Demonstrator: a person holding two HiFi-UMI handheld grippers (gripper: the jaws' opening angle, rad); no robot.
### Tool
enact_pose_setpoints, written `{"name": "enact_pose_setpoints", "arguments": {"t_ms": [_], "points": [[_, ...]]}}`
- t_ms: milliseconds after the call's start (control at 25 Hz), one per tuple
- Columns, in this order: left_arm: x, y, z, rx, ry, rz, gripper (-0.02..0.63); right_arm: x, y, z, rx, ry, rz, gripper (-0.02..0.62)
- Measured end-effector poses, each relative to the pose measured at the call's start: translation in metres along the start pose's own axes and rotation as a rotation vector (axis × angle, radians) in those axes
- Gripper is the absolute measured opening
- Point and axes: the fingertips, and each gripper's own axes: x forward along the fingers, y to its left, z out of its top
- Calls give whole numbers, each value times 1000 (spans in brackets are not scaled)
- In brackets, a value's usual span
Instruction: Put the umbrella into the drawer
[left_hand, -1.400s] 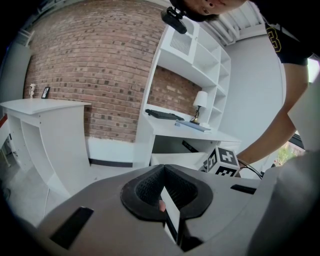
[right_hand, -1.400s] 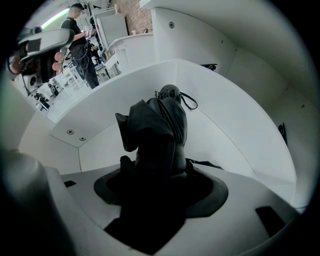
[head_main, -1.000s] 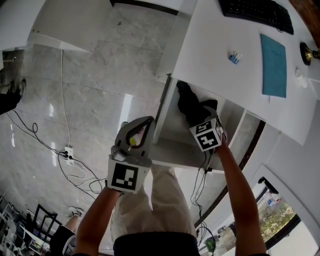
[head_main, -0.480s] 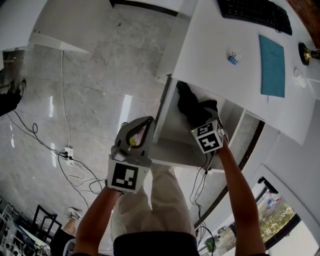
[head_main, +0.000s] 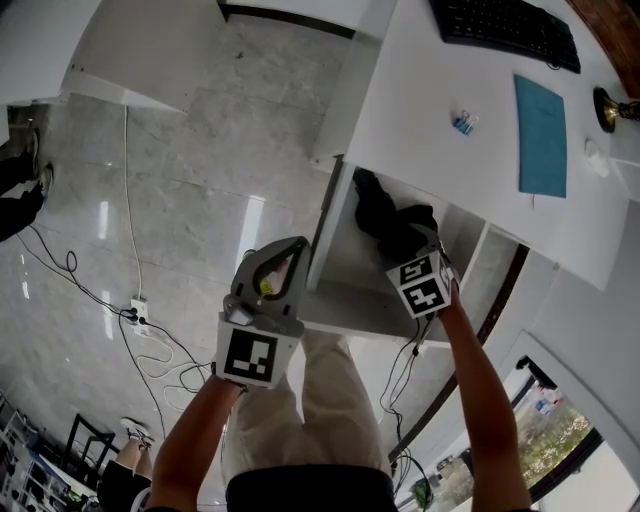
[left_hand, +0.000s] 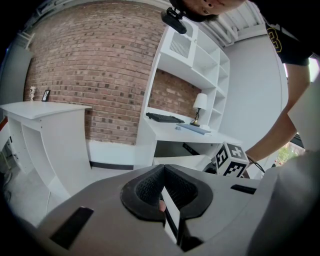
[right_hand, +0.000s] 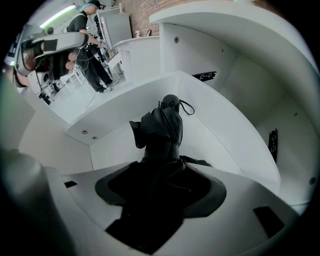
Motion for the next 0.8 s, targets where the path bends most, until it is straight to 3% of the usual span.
{"name": "enact_pose_setpoints", "arguments": {"t_ms": [800], "points": [[-3,1,7,10,-7,-16,18,-29,2,7,14,-46,-18,212]]}}
